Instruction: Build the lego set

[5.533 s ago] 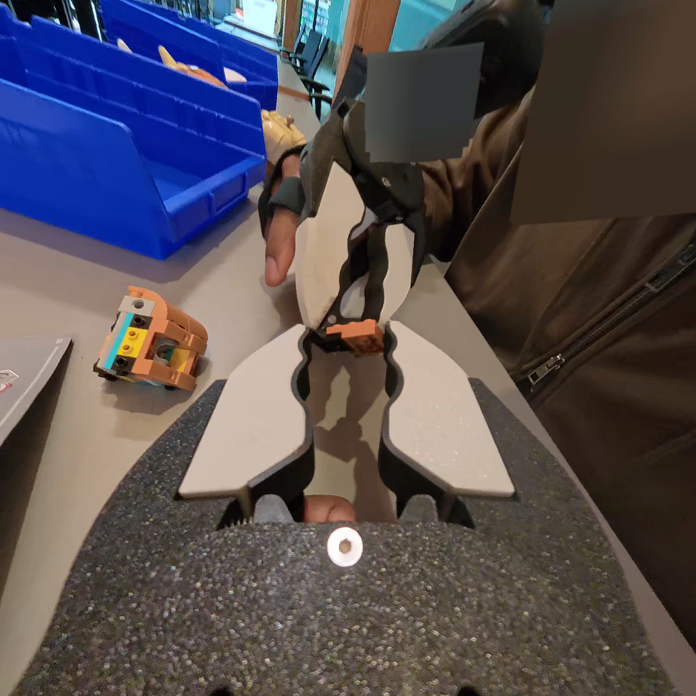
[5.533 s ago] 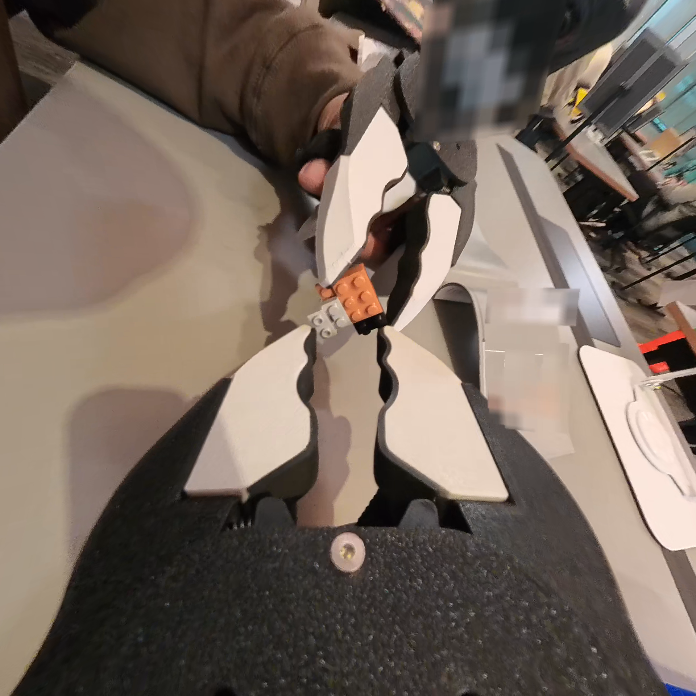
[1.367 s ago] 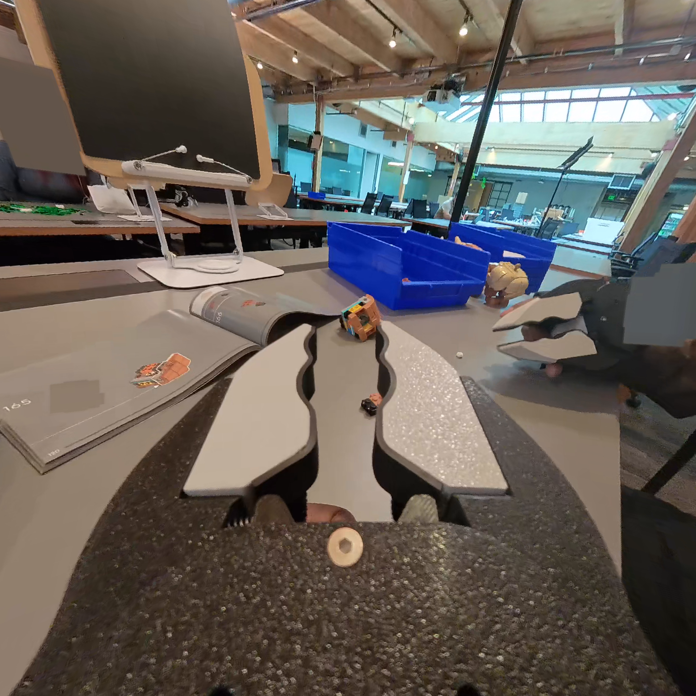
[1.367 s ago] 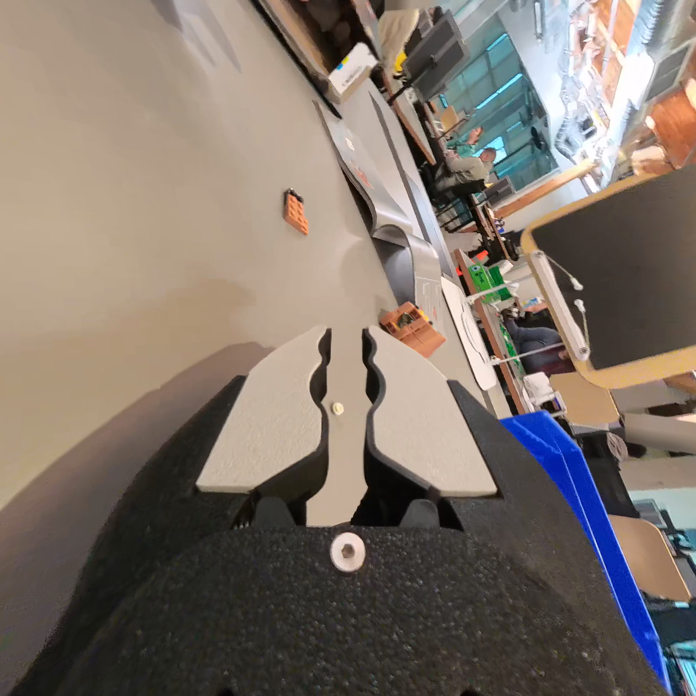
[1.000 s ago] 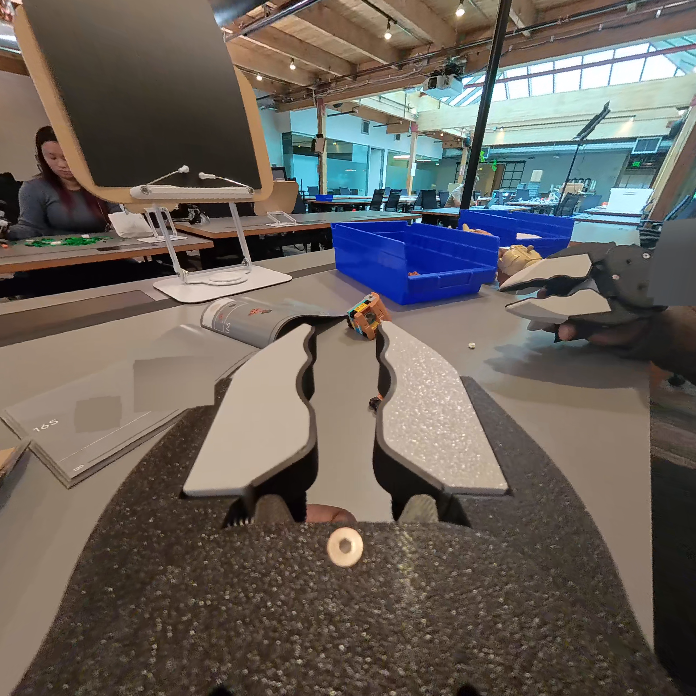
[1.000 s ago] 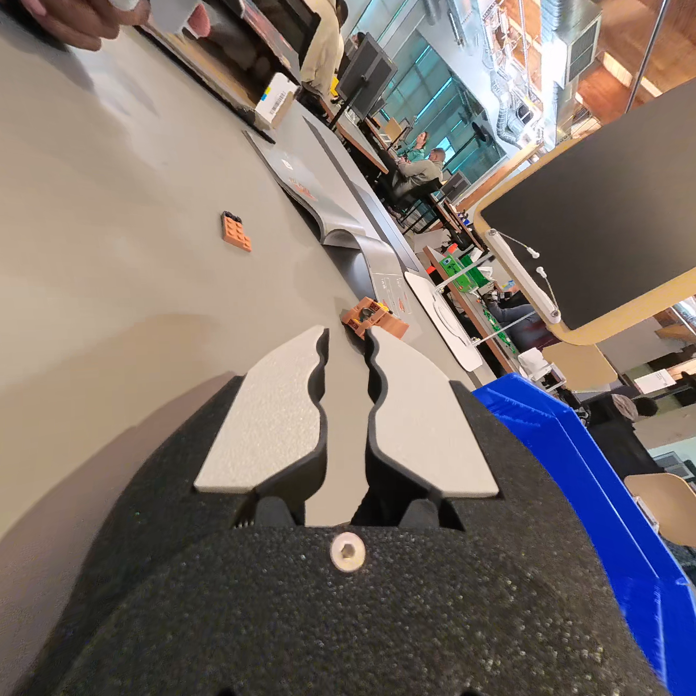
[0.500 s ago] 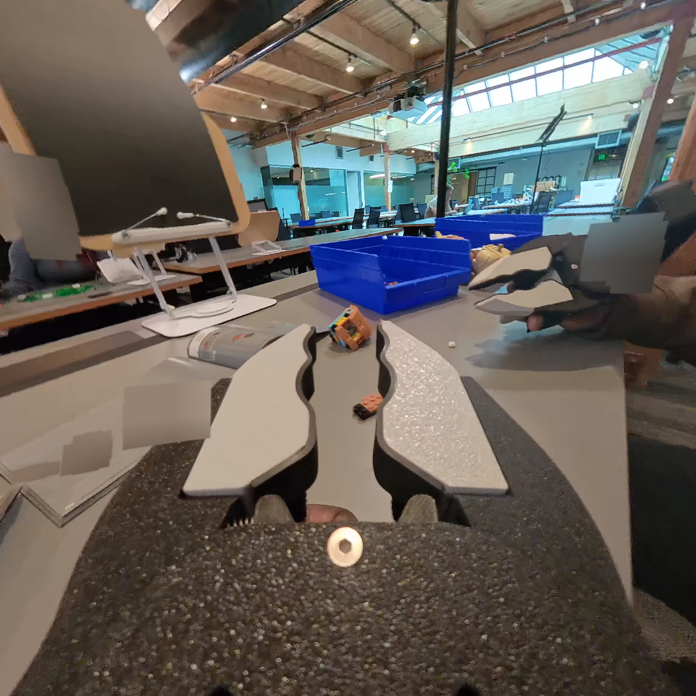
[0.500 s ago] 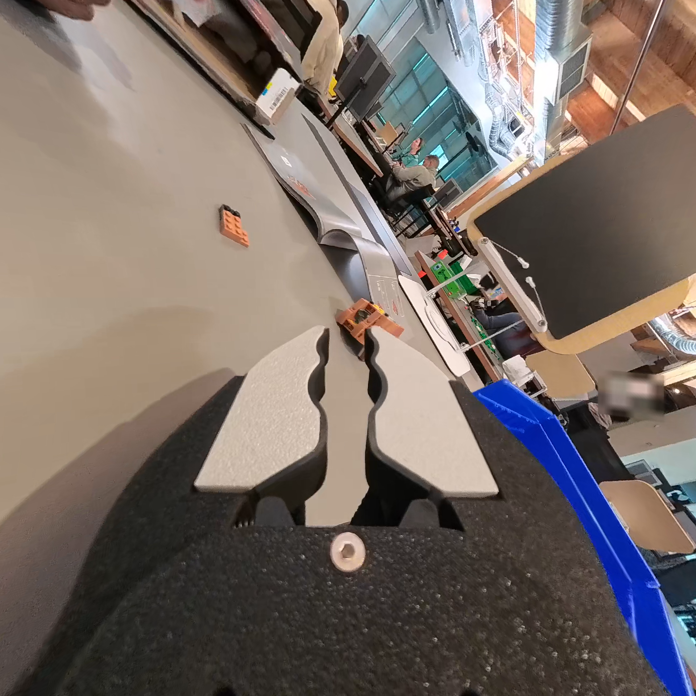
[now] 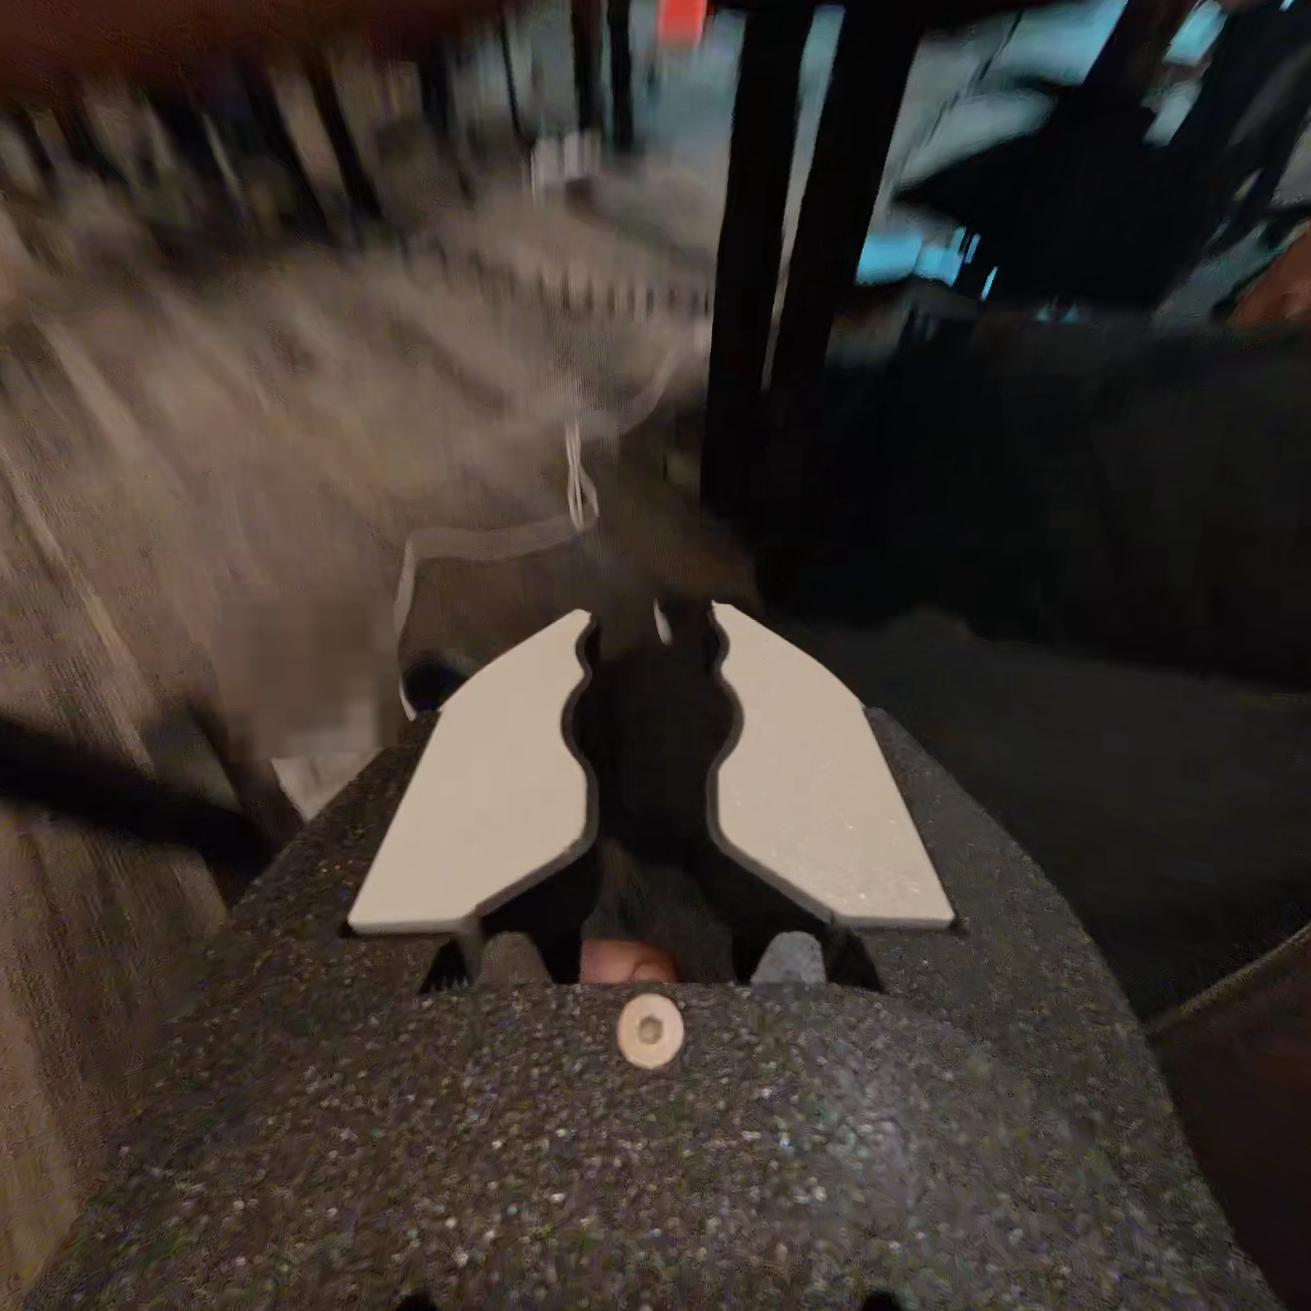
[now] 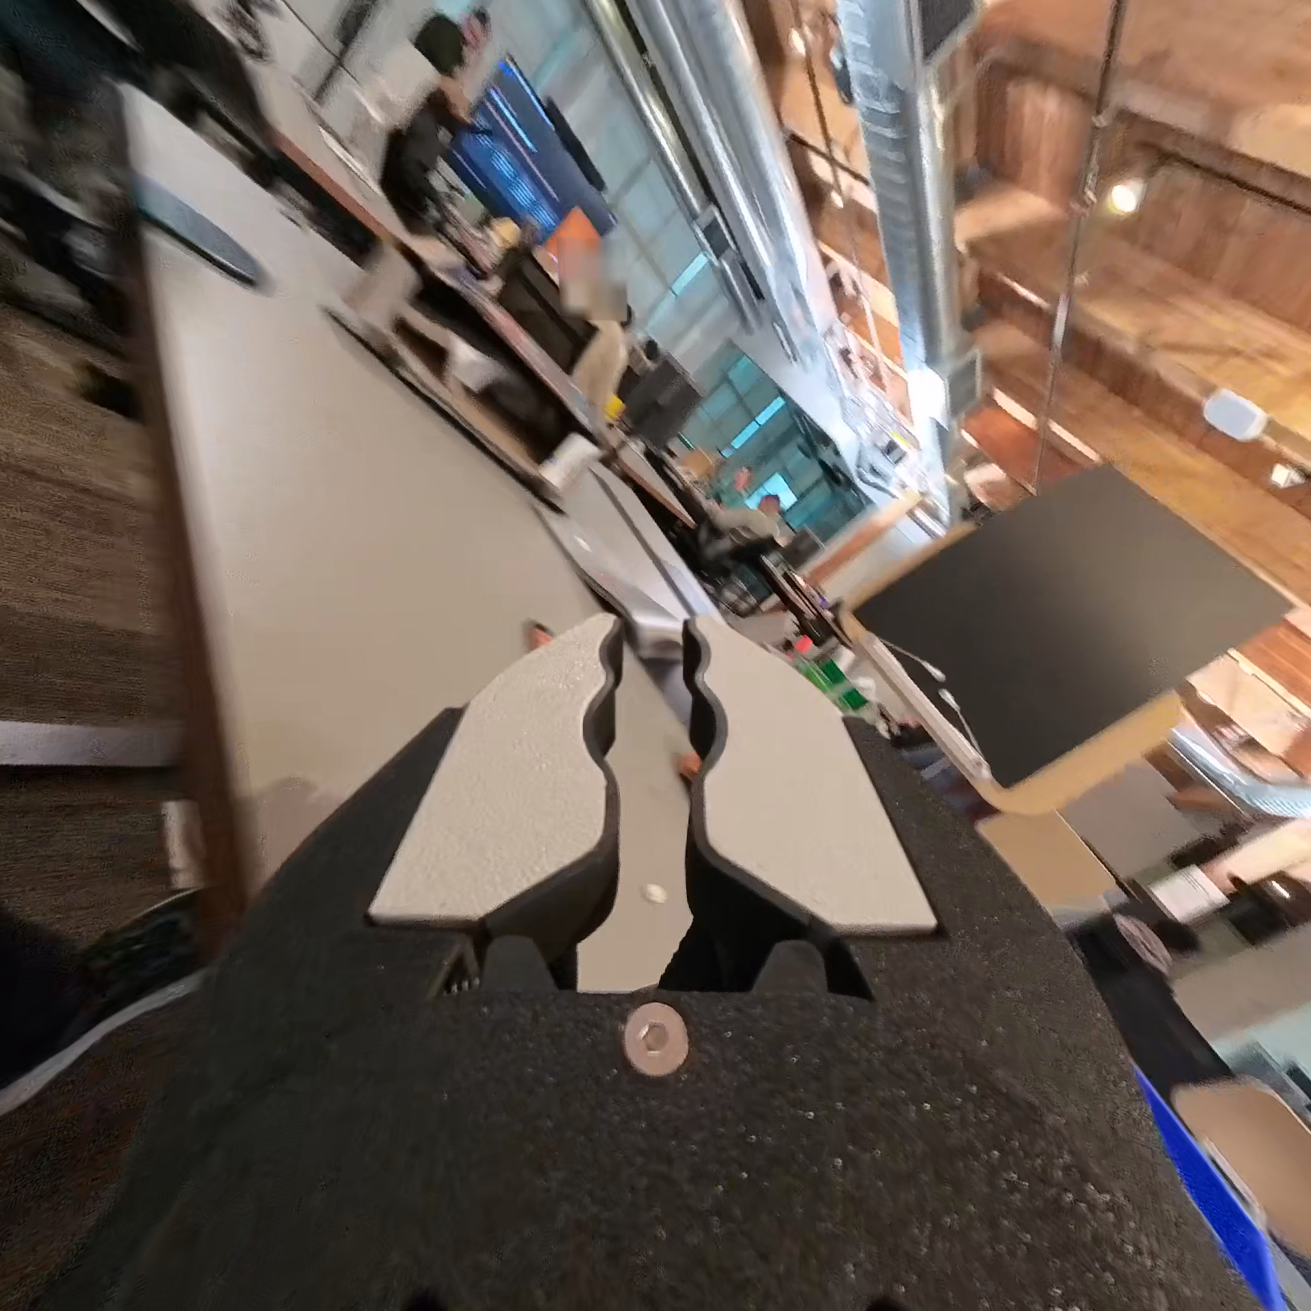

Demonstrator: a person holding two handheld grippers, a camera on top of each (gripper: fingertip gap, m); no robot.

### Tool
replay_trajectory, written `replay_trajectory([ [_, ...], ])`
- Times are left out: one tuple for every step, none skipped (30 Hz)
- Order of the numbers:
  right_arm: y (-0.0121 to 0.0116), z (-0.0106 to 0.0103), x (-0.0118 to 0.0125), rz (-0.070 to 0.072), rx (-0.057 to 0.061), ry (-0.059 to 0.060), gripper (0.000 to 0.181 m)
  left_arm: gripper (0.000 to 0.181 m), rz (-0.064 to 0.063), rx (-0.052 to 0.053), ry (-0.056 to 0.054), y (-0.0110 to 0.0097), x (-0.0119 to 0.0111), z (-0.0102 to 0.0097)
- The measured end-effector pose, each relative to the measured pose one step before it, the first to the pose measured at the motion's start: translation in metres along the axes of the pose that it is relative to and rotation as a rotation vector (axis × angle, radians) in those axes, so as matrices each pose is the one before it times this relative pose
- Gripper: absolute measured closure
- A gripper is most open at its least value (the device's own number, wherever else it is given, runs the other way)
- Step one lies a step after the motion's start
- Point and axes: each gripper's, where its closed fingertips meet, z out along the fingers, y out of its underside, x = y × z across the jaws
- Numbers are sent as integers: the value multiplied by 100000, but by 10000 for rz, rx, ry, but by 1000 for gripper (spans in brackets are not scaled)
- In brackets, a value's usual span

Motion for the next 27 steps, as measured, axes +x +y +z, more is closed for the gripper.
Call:
replay_trajectory([
  [-1571,-913,-2375,-99,236,-423,165,151,-919,-1245,-124,3963,-828,-255],
  [-1347,-845,-2776,-132,215,-488,165,148,-1017,-1136,-445,3860,-1569,136],
  [-974,-676,-3139,-69,146,-572,165,146,-1044,-898,-606,3579,-1974,482],
  [-472,-440,-3429,50,19,-672,166,145,-1174,-744,-597,3433,-2115,802],
  [58,-153,-3609,164,-97,-732,166,145,-1288,-785,-390,3357,-2047,1108],
  [541,124,-3581,254,-170,-725,166,144,-1217,-579,-35,2846,-1766,1375],
  [1002,374,-3396,320,-236,-682,166,144,-1174,-339,24,2321,-1882,1490],
  [1366,608,-3067,389,-310,-632,166,144,-1082,-268,-106,1930,-2215,1484],
  [1513,756,-2648,463,-333,-583,166,144,-924,-230,-249,1451,-2441,1474],
  [1502,859,-2184,513,-308,-534,165,143,-808,-114,-328,868,-2406,1452],
  [1549,970,-1818,544,-343,-544,165,142,-672,26,-188,289,-1946,1460],
  [1591,1081,-1450,519,-393,-530,164,142,-544,98,-108,-99,-1546,1491],
  [1499,1161,-1039,430,-367,-428,163,140,-398,100,-100,-319,-1266,1537],
  [1384,1215,-732,363,-358,-366,163,139,-257,148,-36,-510,-917,1573],
  [1254,1251,-517,345,-358,-343,162,138,-151,215,18,-601,-637,1614],
  [1021,1248,-370,331,-298,-317,161,138,-55,198,58,-463,-480,1644],
  [806,1221,-286,298,-252,-320,160,136,-11,50,57,-131,-425,1599],
  [598,1146,-221,259,-262,-327,160,135,-19,29,40,1,-398,1459],
  [423,1034,-170,233,-281,-325,158,134,-72,112,91,54,-250,1265],
  [222,894,-167,192,-265,-335,157,134,-90,177,133,87,-154,1048],
  [60,751,-115,106,-209,-279,156,134,-67,191,106,100,-181,868],
  [-6,630,-9,15,-167,-169,157,134,-19,177,75,120,-251,733],
  [2,539,42,-43,-160,-113,157,134,21,125,39,162,-332,652],
  [61,481,48,-70,-168,-87,157,134,40,113,18,103,-411,589],
  [153,465,100,-57,-180,-40,157,134,77,224,-16,-153,-514,533],
  [269,497,93,-8,-199,-45,157,134,112,320,-84,-352,-680,516],
  [365,521,-22,58,-233,-116,157,134,124,335,-150,-396,-865,555],
])
